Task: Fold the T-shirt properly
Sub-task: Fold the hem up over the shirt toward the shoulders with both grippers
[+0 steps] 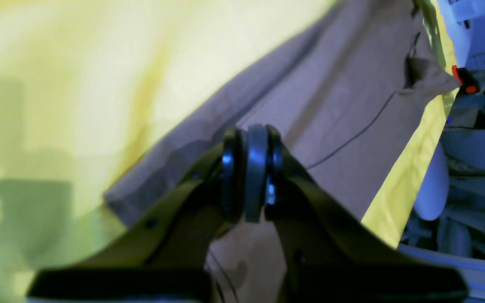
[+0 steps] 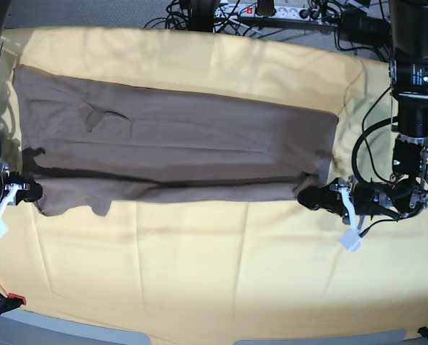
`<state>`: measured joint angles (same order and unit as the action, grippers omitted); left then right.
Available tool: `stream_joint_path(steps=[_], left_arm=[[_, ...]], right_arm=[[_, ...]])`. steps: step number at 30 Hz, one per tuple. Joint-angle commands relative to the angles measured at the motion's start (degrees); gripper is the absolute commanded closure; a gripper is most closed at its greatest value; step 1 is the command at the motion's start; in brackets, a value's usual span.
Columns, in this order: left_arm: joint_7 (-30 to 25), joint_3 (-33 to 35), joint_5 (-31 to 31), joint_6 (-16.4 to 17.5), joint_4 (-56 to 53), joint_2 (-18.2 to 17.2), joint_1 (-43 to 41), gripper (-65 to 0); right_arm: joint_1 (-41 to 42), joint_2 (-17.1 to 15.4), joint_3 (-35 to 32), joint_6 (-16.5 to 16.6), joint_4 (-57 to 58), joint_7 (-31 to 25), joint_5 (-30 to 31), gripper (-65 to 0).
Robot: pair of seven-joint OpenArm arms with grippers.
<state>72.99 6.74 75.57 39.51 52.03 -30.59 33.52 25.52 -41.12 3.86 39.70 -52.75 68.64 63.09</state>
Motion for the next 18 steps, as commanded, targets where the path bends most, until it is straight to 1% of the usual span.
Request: stream_joint_path(steps=[1, 4, 6, 9, 15, 18], left_arm=[[0.6, -0.4, 2.7, 0.4, 0.9, -0.8, 1.9, 0.0], [4.9, -0.4, 8.1, 0.4, 0.9, -0.8, 1.9, 0.0], [7.0, -0.4, 9.2, 0.4, 0.9, -0.9, 1.9, 0.0], [7.0, -0.4, 9.2, 0.4, 1.4, -1.0, 1.9, 0.0], [7.0, -0.3, 9.4, 0.5, 4.3, -1.7, 1.9, 0.0], [7.0, -0.3, 9.4, 0.5, 7.6, -2.5, 1.5, 0.0]], right_arm=[[1.6, -1.6, 0.4, 0.3, -0.8, -0.3, 1.4, 0.0], [1.6, -1.6, 0.2, 0.3, -0.8, 1.0, 1.4, 0.0], [1.6, -1.6, 0.2, 0.3, -0.8, 1.8, 1.4, 0.0], [1.6, -1.9, 0.2, 0.3, -0.8, 3.3, 1.5, 0.0], [-2.2, -2.6, -0.3, 0.3, -1.3, 3.4, 1.4, 0.0], [-4.4, -3.1, -0.3, 0.3, -3.6, 3.4, 1.5, 0.0]])
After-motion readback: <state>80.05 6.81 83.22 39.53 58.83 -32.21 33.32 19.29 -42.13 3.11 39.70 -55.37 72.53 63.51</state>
